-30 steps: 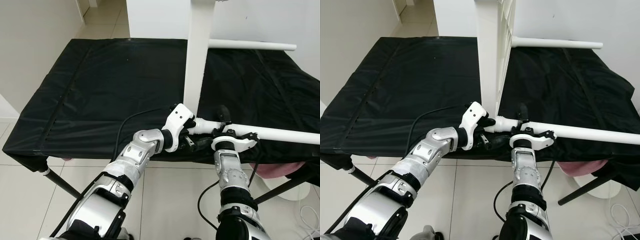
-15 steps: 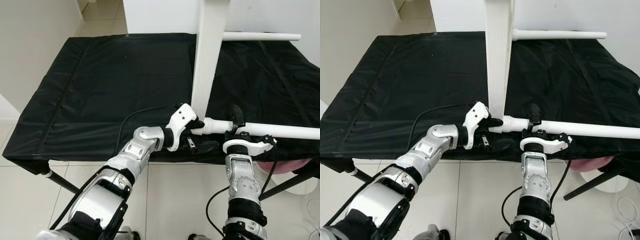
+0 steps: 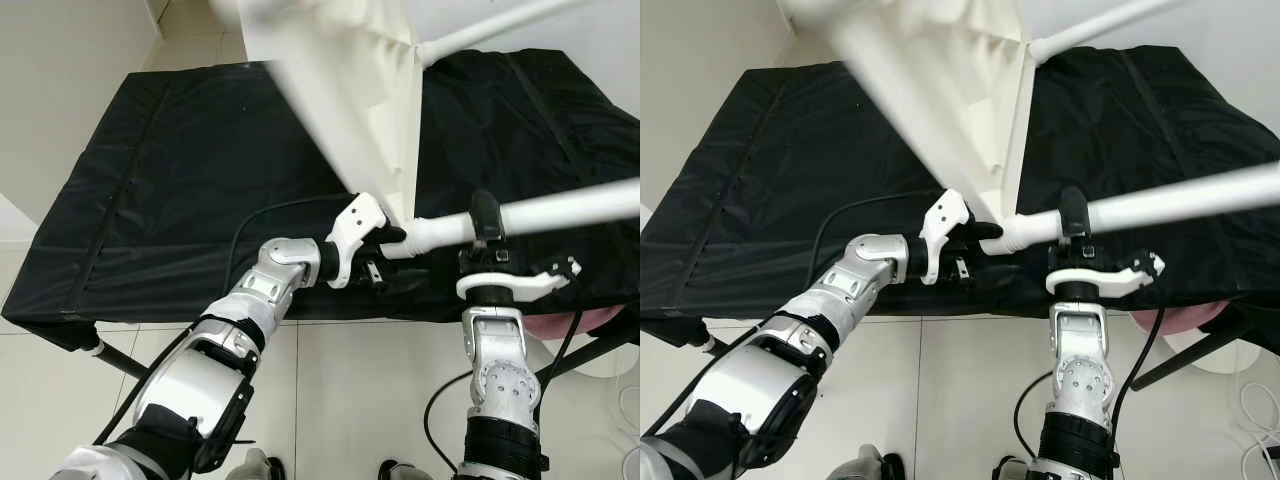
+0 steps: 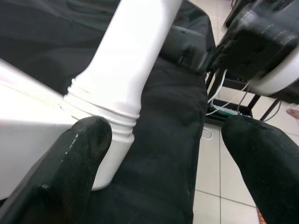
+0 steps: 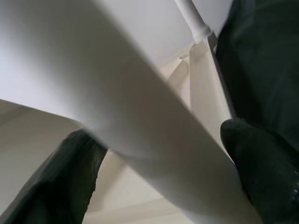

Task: Building children table

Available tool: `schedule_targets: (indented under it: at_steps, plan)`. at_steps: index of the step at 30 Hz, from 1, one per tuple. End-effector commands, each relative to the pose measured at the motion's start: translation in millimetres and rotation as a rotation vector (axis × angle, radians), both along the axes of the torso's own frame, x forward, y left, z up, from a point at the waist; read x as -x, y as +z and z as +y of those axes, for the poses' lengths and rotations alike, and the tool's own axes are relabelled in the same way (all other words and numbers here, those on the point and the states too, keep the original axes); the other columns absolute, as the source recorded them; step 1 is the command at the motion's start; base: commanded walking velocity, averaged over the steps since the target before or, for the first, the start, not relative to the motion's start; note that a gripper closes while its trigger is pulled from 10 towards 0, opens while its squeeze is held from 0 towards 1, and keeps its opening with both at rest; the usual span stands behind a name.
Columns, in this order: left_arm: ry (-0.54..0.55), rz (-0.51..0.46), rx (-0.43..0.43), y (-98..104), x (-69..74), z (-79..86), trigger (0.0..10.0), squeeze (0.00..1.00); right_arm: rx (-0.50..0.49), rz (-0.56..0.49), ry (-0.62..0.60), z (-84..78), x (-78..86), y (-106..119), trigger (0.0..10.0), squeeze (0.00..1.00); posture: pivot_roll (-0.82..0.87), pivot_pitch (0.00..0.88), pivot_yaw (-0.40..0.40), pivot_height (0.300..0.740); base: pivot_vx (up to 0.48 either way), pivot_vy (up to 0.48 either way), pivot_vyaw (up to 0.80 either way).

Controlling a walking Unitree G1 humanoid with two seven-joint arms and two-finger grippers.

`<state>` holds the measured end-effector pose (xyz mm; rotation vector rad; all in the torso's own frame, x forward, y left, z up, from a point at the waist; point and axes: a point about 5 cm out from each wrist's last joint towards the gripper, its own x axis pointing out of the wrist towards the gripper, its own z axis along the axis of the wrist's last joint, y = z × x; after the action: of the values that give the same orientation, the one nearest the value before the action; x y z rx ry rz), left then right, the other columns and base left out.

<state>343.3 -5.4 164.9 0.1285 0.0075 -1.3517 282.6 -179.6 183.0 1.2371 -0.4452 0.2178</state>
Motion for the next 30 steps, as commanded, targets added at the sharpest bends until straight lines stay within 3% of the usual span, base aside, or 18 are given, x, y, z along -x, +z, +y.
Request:
schedule_targets:
  at_steps: [1, 6, 13, 20, 24, 25, 27, 29, 30]
  plan:
    - [0.005, 0.055, -0.065, -17.6, 3.7, -2.5, 10.0, 0.00, -0.163, -0.027, 0.107, 43.2, 9.1, 1.6, 10.0, 0.00, -0.14, 0.130, 0.104, 0.740, 0.000, 0.000, 0.00]
    - [0.000, 0.054, -0.066, -18.9, 3.9, -2.3, 10.0, 0.00, -0.166, 0.046, 0.056, 31.8, 14.8, -12.6, 10.0, 0.00, -0.14, 0.132, 0.105, 0.740, 0.000, 0.000, 0.00]
    - [-0.003, 0.048, -0.071, -21.2, 4.0, -1.5, 10.0, 0.00, -0.172, 0.079, 0.009, 18.7, 17.4, -16.1, 10.0, 0.00, -0.14, 0.130, 0.104, 0.740, 0.000, 0.000, 0.00]
    - [-0.001, 0.045, -0.072, -20.9, 3.3, -1.1, 10.0, 0.00, -0.218, 0.089, 0.005, 16.6, 19.1, -18.2, 10.0, 0.00, -0.14, 0.132, 0.103, 0.740, 0.000, 0.000, 0.00]
    - [0.000, 0.040, -0.068, -18.5, 2.2, -1.9, 10.0, 0.00, -0.504, 0.090, -0.021, 0.0, 29.9, -34.5, 10.0, 0.00, -0.14, 0.134, 0.106, 0.740, 0.000, 0.000, 0.00]
    - [0.000, 0.040, -0.068, -18.5, 2.2, -1.9, 10.0, 0.00, -0.504, 0.090, -0.021, 0.0, 29.9, -34.5, 10.0, 0.00, -0.14, 0.134, 0.106, 0.740, 0.000, 0.000, 0.00]
    - [-0.010, 0.032, -0.069, -18.0, 2.9, -3.0, 10.0, 0.00, -0.647, 0.107, -0.062, -13.5, 35.0, -50.7, 10.0, 0.00, -0.14, 0.136, 0.107, 0.740, 0.000, 0.000, 0.00]
    - [-0.013, 0.030, -0.070, -17.9, 3.0, -3.2, 10.0, 0.00, -0.679, 0.109, -0.070, -16.1, 35.9, -53.8, 10.0, 0.00, -0.14, 0.136, 0.107, 0.740, 0.000, 0.000, 0.00]
    - [-0.017, 0.028, -0.068, -16.8, 3.2, -4.6, 10.0, 0.00, -0.741, 0.151, -0.082, -22.8, 38.0, -70.7, 10.0, 0.00, -0.14, 0.137, 0.109, 0.740, 0.000, 0.000, 0.00]
